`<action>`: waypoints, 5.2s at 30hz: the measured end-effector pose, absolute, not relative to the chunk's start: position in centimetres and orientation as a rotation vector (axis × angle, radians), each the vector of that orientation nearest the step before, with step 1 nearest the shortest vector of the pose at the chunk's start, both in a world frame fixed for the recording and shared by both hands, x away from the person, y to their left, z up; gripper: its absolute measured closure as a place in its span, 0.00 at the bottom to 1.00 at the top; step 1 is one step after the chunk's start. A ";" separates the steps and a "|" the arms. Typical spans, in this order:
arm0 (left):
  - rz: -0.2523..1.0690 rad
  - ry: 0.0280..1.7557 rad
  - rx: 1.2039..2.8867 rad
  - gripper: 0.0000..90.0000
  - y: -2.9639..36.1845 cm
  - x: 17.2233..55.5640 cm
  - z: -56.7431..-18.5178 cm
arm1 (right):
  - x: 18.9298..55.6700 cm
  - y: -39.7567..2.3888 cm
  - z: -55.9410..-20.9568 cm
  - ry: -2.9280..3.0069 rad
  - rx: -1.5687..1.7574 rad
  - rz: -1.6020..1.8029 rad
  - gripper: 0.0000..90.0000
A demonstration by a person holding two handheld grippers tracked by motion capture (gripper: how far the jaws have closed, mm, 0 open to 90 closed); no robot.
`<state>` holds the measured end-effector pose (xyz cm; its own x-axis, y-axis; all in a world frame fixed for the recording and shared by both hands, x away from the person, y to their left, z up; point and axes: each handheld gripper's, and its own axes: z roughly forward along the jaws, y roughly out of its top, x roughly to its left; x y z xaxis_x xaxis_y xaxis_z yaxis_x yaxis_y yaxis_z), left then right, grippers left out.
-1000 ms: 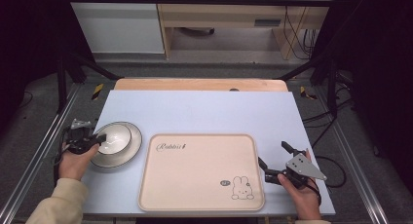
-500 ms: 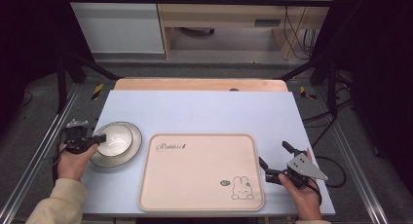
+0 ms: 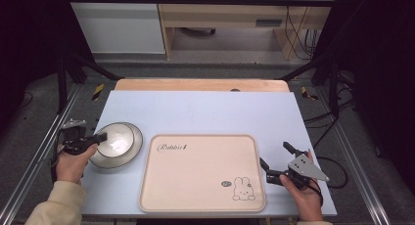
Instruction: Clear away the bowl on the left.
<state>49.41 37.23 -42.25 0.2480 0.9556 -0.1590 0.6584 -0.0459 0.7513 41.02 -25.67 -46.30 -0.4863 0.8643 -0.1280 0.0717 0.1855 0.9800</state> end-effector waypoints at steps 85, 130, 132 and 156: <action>0.182 1.028 2.003 0.91 15.3 49.0 -41.5 | 40.7 -25.8 -46.1 1.710 0.843 1.400 0.04; 0.094 0.991 2.052 0.91 12.7 47.5 -43.8 | 40.8 -25.8 -46.1 1.712 0.844 1.402 0.04; 0.089 0.993 2.063 0.91 12.9 47.5 -43.9 | 40.8 -25.8 -46.1 1.714 0.848 1.399 0.04; 0.075 1.052 2.102 0.91 13.9 47.7 -44.7 | 40.8 -25.8 -46.1 1.716 0.857 1.399 0.04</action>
